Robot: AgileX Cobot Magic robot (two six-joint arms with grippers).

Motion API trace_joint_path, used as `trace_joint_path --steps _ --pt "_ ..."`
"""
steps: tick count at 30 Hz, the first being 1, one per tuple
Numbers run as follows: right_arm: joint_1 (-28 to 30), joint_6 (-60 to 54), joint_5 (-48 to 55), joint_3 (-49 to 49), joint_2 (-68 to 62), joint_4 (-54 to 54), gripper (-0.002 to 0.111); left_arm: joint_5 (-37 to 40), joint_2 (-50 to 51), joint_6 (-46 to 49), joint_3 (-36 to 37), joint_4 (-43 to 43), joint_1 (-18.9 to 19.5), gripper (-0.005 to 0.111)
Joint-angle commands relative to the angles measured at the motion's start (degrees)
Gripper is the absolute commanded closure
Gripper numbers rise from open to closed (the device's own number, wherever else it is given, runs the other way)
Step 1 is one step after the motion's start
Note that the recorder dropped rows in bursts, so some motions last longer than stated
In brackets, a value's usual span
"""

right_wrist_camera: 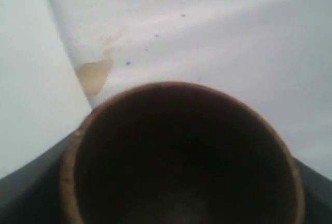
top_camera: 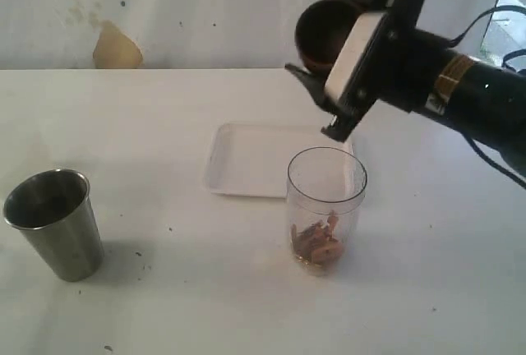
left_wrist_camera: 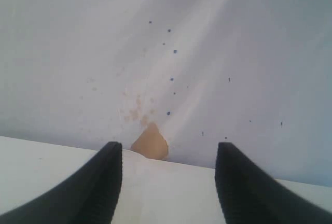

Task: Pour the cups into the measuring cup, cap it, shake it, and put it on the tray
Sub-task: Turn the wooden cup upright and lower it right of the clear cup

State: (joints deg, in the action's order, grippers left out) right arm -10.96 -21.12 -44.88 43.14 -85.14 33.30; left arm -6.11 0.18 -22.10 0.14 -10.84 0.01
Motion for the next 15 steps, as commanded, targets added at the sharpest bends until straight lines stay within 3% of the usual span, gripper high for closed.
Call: trace_joint_path --steps 1,4,7,11,15 --pt "0.1 12.0 4.4 0.3 2.3 -26.2 0.108 -0.3 -0.2 0.1 -0.1 -0.2 -0.2 0.055" --pt "1.1 10.1 8.6 0.3 3.1 -47.6 0.108 -0.3 -0.2 0.1 -0.1 -0.2 -0.2 0.055" --pt "4.8 7.9 9.9 0.3 2.0 -49.9 0.108 -0.3 -0.2 0.1 -0.1 -0.2 -0.2 0.055" --pt "10.3 15.9 12.7 0.3 -2.3 -42.1 0.108 -0.3 -0.2 0.1 -0.1 -0.2 -0.2 0.055" --pt "15.2 36.1 5.6 0.3 -9.6 -14.3 0.108 -0.3 -0.2 0.1 -0.1 -0.2 -0.2 0.055"
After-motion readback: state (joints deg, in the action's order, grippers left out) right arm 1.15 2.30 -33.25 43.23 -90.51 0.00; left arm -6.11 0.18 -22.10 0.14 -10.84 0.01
